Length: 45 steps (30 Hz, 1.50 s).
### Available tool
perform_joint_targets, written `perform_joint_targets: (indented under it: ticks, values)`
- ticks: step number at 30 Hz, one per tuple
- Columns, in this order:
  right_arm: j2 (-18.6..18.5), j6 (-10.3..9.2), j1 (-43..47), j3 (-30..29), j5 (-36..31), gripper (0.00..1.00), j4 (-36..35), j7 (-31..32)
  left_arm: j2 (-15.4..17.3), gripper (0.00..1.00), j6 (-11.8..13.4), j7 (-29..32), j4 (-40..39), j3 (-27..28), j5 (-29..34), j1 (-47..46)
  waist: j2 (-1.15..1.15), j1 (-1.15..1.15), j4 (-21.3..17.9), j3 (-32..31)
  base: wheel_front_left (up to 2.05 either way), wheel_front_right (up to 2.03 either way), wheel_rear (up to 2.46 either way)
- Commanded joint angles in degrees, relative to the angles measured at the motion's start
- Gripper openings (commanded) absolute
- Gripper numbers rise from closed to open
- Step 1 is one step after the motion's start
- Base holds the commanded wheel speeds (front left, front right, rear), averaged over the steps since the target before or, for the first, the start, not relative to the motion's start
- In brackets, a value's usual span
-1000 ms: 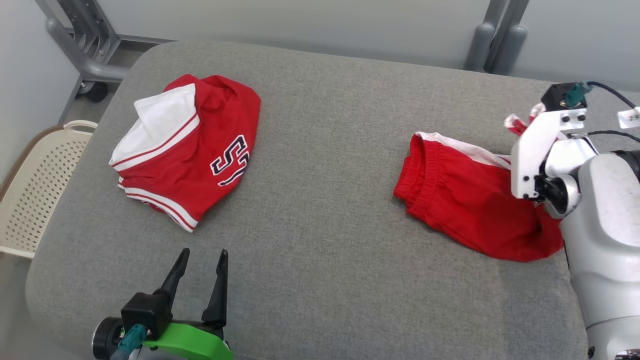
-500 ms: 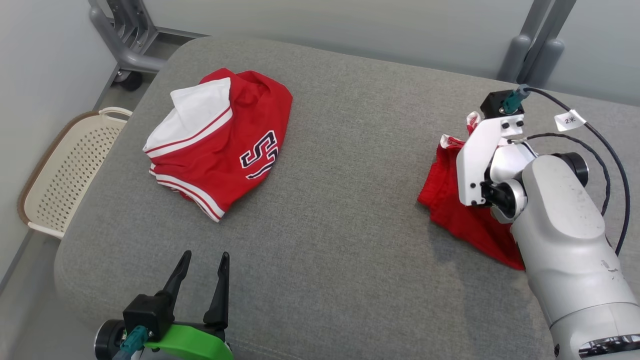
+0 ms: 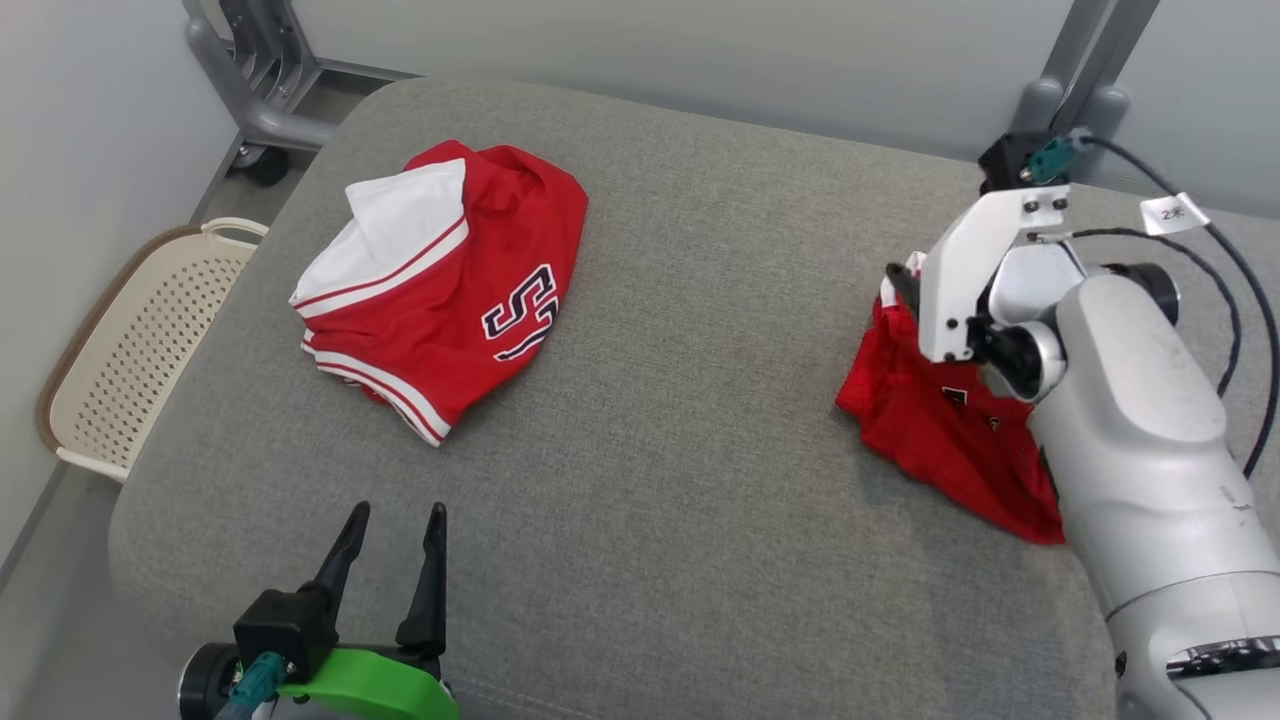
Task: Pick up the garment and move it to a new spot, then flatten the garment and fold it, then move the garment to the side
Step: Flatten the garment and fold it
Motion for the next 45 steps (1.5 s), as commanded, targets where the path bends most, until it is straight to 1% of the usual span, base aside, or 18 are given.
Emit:
perform_joint_targets:
  ticks: [1, 4, 8, 11, 15, 16, 17, 18, 19, 20, 25, 31, 37, 42, 45]
  values:
    - [-1.4, -0.08, -0.6, -0.5, 0.3, 1.0, -0.9, -1.5, 0.5, 1.0, 0.3, -0.3, -0.2, 0.4, -0.1, 0.8, 0.0, 0.0, -0.9, -0.6, 0.0, 0.0, 0.0]
    - [-3.8, -0.08, 0.3, -0.9, 0.1, 1.0, -1.6, -4.3, 0.8, 1.0, 0.4, -0.4, -0.5, 0.6, -0.2, 1.0, 0.0, 0.0, -1.8, -1.3, 0.0, 0.0, 0.0]
    - [-7.3, -0.07, 3.7, -0.9, -0.8, 1.0, -1.0, -6.6, 0.8, 1.0, 0.6, -0.4, -0.9, 0.7, -0.3, 1.1, 0.0, 0.0, -2.9, -2.0, 0.0, 0.0, 0.0]
    - [-8.4, -0.07, 6.2, -1.3, -0.3, 1.0, 0.1, -7.9, 1.1, 1.0, 0.9, -0.4, -1.3, 1.0, -0.5, 1.4, 0.0, 0.0, -3.8, -2.2, 0.0, 0.0, 0.0]
    - [-8.7, -0.07, 8.4, -0.8, 0.3, 1.0, 1.3, -9.0, 1.4, 1.0, 1.2, -0.5, -1.8, 1.3, -0.7, 1.8, 0.0, 0.0, -4.3, -2.1, 0.0, 0.0, 0.0]
    - [-8.7, -0.07, 8.8, -0.7, 0.4, 0.92, 1.5, -9.5, 1.6, 1.0, 1.3, -0.5, -2.0, 1.4, -0.7, 1.9, 0.0, 0.0, -4.5, -1.8, 0.0, 0.0, 0.0]
    - [-8.7, -0.07, 9.0, -0.5, 0.6, 0.58, 1.7, -9.9, 1.7, 1.0, 1.5, -0.5, -2.2, 1.6, -0.7, 1.9, 0.0, 0.0, -4.6, -1.6, 0.0, 0.0, 0.0]
    - [-8.5, -0.07, 9.4, -0.3, 0.7, 0.36, 2.0, -10.3, 1.7, 1.0, 1.4, -0.4, -2.5, 1.6, -0.7, 1.8, 0.0, 0.0, -4.6, -1.5, 0.0, 0.0, 0.0]
    - [-8.3, -0.07, 9.8, -0.1, 0.9, 0.09, 2.3, -10.7, 1.8, 1.0, 1.5, -0.4, -2.7, 1.6, -0.7, 1.8, 0.0, 0.0, -4.6, -1.3, 0.0, 0.0, 0.0]
    - [-8.2, -0.07, 10.0, 0.3, 1.0, 0.0, 2.5, -11.1, 1.9, 1.0, 1.5, -0.3, -2.8, 1.6, -0.8, 1.7, 0.0, 0.0, -4.6, -1.2, 0.0, 0.0, 0.0]
    - [-8.6, -0.07, 10.2, 3.1, 1.6, 0.0, 3.6, -12.7, 2.3, 1.0, 1.5, 0.0, -3.4, 1.4, -0.8, 1.1, 0.0, 0.0, -3.9, -0.3, 0.0, 0.0, 0.0]
    - [-7.8, -0.07, 10.0, 7.0, 4.6, 0.0, 4.9, -13.4, 2.5, 1.0, 1.8, 0.5, -3.6, 0.8, -0.8, 0.9, 0.0, 0.0, -2.9, -0.1, 0.0, 0.0, 0.0]
    - [-6.2, -0.07, 11.2, 12.4, 8.1, 0.0, 3.1, -13.2, 2.6, 1.0, 2.3, 0.7, -3.8, 0.9, -1.3, 1.9, 0.0, 0.0, -2.8, -1.0, 0.0, 0.0, 0.0]
    - [-5.2, -0.07, 12.3, 18.1, 10.1, 0.0, 0.9, -11.6, 2.5, 1.0, 2.5, 0.8, -4.1, 0.6, -1.5, 2.2, 0.0, 0.0, -2.8, -1.5, 0.0, 0.0, 0.0]
    - [-4.5, -0.07, 12.8, 20.2, 12.2, 0.0, 0.2, -10.9, 2.5, 1.0, 2.6, 0.7, -4.2, 0.4, -1.5, 2.2, 0.0, 0.0, -2.7, -1.6, 0.0, 0.0, 0.0]
